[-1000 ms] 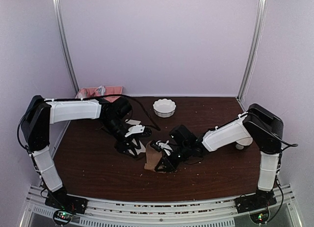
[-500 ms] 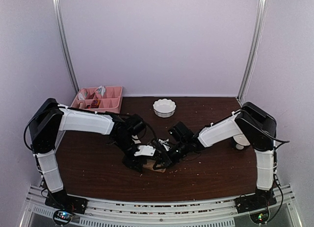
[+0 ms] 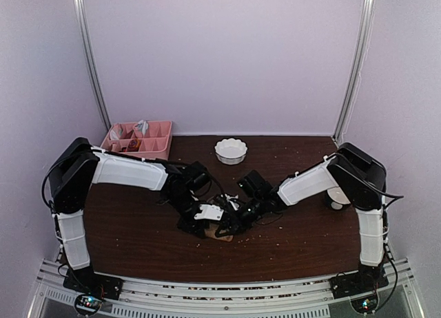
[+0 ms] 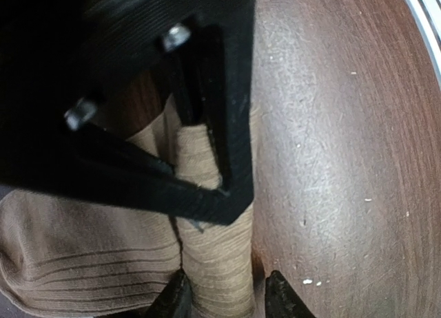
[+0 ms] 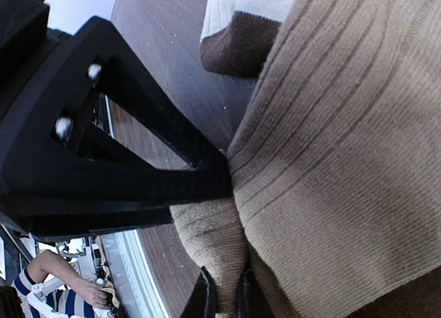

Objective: Roll the socks
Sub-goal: Roll the sock at the center of the board.

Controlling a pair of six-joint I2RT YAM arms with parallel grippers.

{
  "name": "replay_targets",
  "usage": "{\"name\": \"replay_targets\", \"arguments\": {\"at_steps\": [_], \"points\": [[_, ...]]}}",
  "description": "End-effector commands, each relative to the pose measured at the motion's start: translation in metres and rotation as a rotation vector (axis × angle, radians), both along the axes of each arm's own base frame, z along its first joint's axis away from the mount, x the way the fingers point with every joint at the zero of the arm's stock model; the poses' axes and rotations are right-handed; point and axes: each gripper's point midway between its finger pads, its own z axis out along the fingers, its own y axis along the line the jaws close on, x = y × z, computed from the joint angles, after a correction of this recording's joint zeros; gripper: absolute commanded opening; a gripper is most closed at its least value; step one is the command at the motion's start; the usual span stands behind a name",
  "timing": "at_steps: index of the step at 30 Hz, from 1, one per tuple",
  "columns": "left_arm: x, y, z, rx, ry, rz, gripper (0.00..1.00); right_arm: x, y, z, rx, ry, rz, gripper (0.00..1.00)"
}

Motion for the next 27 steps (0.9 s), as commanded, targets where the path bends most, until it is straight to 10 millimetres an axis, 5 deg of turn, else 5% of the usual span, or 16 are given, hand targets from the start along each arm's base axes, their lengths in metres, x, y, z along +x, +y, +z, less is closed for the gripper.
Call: {"name": "replay_targets", "arguments": {"at_steps": [1,8,15,17,19,21,27], "points": [[-0.004,-0.017,-0.004,-0.005,0.005,-0.005,0.38,-0.004,-0.026,-0.056,-0.207,0.054,-0.091,0.0],[-0.01,-0.024,0.001,-0.028,0.052,0.008,0.39,-0.003,-0.024,-0.055,-0.186,0.06,-0.116,0.0],[-0.005,-0.028,-0.01,-0.018,0.123,0.059,0.12,-0.001,-0.027,-0.051,-0.17,0.036,-0.144,0.0],[-0.007,-0.029,-0.005,-0.035,0.17,0.071,0.17,-0.001,-0.026,-0.051,-0.161,0.036,-0.151,0.0],[-0.013,-0.03,0.001,-0.052,0.198,0.06,0.36,-0.001,-0.024,-0.05,-0.152,0.042,-0.154,0.0],[-0.016,-0.03,0.007,-0.068,0.206,0.053,0.43,-0.001,-0.023,-0.049,-0.147,0.042,-0.151,0.0],[-0.012,-0.028,0.028,-0.096,0.209,0.076,0.46,-0.011,-0.03,-0.048,-0.153,0.037,-0.143,0.0]]}}
